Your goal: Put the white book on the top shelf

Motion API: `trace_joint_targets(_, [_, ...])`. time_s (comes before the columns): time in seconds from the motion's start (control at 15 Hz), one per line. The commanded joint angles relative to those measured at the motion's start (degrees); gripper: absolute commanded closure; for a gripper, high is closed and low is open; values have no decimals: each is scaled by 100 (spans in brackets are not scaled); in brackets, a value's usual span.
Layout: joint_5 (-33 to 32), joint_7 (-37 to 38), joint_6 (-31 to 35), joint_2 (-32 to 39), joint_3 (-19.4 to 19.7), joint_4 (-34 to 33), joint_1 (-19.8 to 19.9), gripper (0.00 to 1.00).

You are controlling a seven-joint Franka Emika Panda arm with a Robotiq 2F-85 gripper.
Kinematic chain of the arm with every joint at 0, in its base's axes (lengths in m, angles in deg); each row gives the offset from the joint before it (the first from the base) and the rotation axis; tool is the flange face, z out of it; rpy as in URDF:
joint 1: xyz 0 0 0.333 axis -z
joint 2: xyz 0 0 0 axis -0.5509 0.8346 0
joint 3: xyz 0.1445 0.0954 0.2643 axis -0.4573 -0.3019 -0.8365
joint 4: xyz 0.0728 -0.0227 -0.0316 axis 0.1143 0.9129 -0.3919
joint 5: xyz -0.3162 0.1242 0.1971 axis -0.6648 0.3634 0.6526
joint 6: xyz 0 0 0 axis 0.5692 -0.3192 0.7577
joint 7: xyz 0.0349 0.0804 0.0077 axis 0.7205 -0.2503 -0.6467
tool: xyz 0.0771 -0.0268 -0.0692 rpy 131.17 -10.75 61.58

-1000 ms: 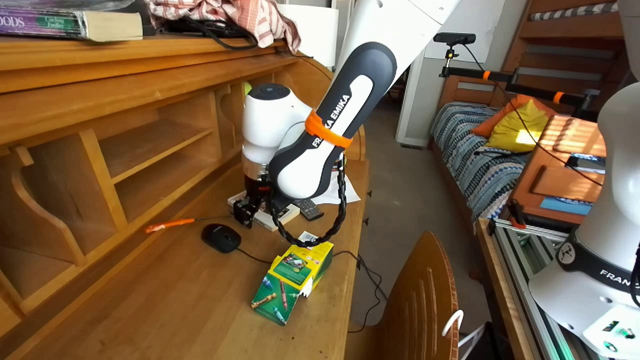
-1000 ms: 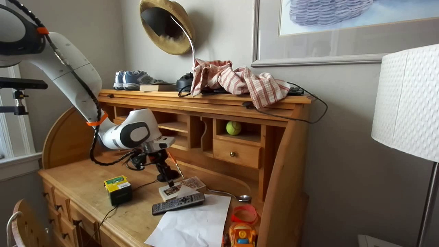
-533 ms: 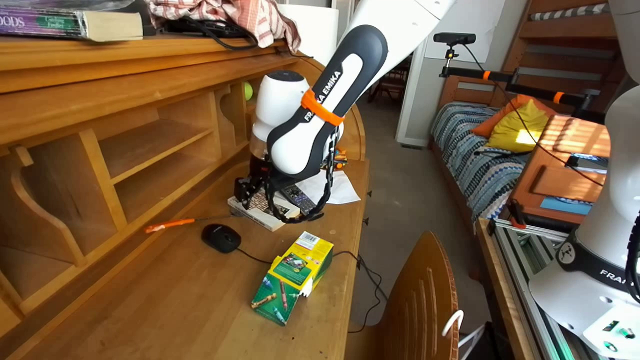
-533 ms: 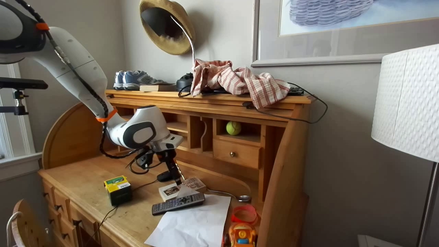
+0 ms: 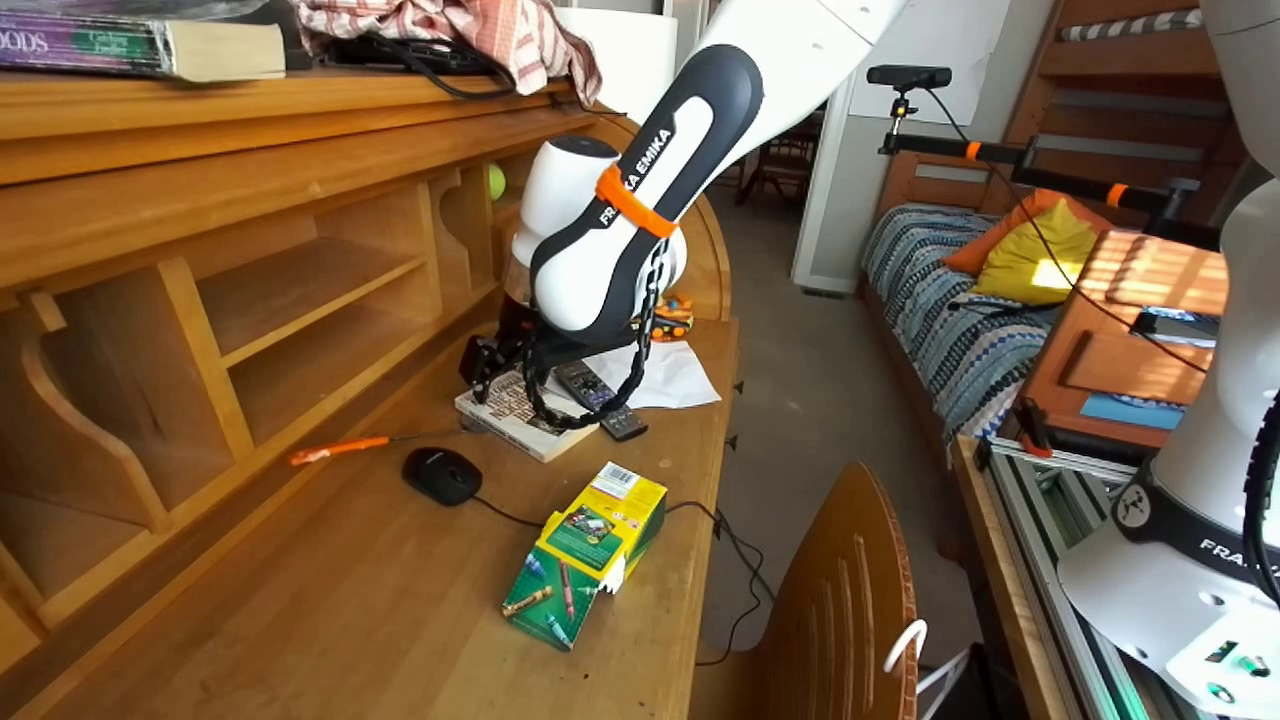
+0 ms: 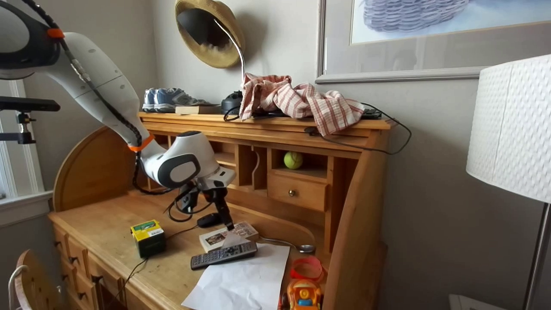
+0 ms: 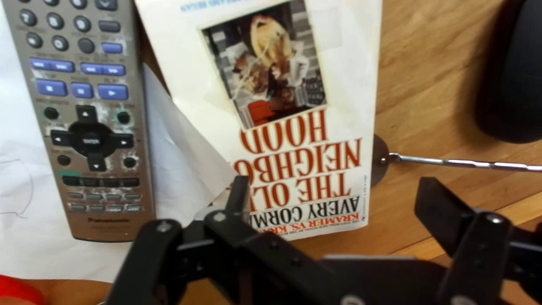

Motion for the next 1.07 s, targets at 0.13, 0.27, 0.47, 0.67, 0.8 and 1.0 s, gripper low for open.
trace_joint_targets(0.13, [147, -432, -18, 389, -141, -482, 207, 0])
trace_joint_targets(0.27, [34, -665, 11, 448, -92, -545, 242, 0])
trace_joint_targets(0.47, [-63, -1231, -75, 515, -248, -631, 404, 0])
trace_joint_targets(0.67, [62, -1025, 1, 396, -111, -487, 269, 0])
trace_joint_targets(0.8, [12, -1073, -64, 394, -113, -505, 238, 0])
trace_joint_targets(1.0, [-62, -1367, 60, 402, -281, -446, 292, 0])
